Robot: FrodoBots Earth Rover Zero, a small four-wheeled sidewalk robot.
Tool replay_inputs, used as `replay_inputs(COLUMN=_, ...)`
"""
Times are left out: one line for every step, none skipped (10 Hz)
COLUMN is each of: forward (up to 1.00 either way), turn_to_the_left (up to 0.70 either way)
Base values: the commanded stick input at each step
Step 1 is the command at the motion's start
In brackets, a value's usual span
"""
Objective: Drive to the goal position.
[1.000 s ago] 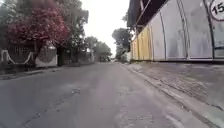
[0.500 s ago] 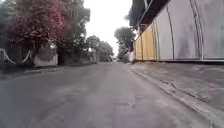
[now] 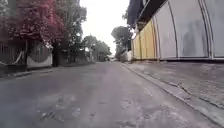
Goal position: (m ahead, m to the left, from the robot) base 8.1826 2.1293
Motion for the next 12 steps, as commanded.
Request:
replay_inputs(forward=1.0, turn_to_the_left=0.0)
replay_inputs(forward=1.0, turn_to_the_left=0.0)
replay_inputs(forward=1.0, turn_to_the_left=0.0)
replay_inputs(forward=1.0, turn_to_the_left=0.0)
replay_inputs(forward=1.0, turn_to_the_left=0.0)
replay_inputs(forward=1.0, turn_to_the_left=0.0)
replay_inputs(forward=1.0, turn_to_the_left=0.0)
replay_inputs(forward=1.0, turn_to_the_left=0.0)
replay_inputs(forward=1.0, turn_to_the_left=0.0)
replay_inputs(forward=1.0, turn_to_the_left=0.0)
replay_inputs(forward=1.0, turn_to_the_left=0.0)
replay_inputs(forward=1.0, turn_to_the_left=0.0)
